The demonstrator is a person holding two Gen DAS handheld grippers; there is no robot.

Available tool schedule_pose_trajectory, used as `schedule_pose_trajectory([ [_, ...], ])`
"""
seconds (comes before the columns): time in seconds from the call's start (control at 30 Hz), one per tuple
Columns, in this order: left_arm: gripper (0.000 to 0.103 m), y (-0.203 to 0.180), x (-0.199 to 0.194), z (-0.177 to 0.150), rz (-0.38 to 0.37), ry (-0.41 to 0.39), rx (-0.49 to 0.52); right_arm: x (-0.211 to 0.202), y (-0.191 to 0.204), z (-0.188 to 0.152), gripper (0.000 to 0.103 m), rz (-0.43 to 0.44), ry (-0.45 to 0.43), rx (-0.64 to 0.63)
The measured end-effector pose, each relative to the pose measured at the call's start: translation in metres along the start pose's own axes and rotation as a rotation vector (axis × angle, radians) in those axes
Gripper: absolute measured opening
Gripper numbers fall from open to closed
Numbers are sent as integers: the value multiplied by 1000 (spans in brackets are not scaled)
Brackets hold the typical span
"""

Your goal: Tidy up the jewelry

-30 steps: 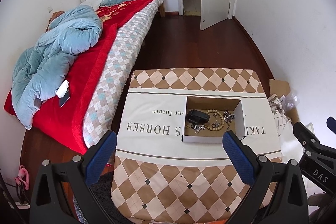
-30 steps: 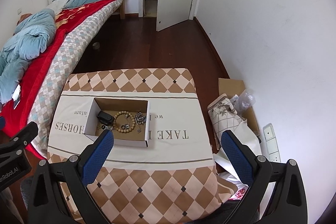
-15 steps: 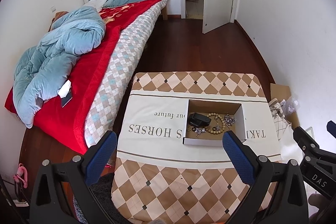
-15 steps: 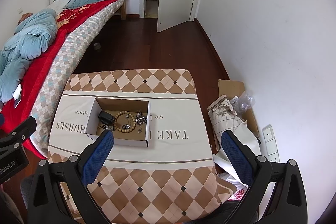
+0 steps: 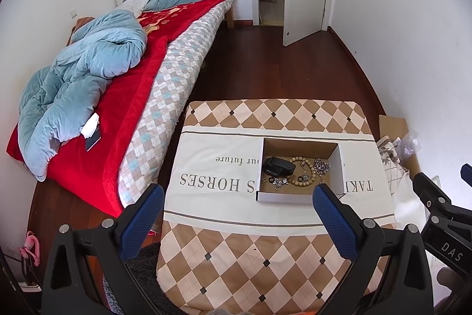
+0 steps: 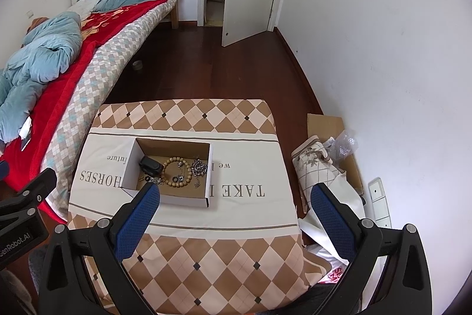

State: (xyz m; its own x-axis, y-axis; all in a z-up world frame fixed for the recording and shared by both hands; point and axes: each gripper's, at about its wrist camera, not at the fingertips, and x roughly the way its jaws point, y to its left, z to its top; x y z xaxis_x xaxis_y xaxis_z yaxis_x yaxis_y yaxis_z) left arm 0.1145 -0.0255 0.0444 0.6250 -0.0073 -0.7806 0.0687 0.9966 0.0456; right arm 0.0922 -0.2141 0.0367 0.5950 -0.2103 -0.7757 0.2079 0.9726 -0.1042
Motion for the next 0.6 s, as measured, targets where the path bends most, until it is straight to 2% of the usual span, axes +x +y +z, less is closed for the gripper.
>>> schedule_pose_trajectory([
  [0.6, 103, 2, 0, -3, 11, -5, 9, -5, -2, 2, 103, 15, -2, -10],
])
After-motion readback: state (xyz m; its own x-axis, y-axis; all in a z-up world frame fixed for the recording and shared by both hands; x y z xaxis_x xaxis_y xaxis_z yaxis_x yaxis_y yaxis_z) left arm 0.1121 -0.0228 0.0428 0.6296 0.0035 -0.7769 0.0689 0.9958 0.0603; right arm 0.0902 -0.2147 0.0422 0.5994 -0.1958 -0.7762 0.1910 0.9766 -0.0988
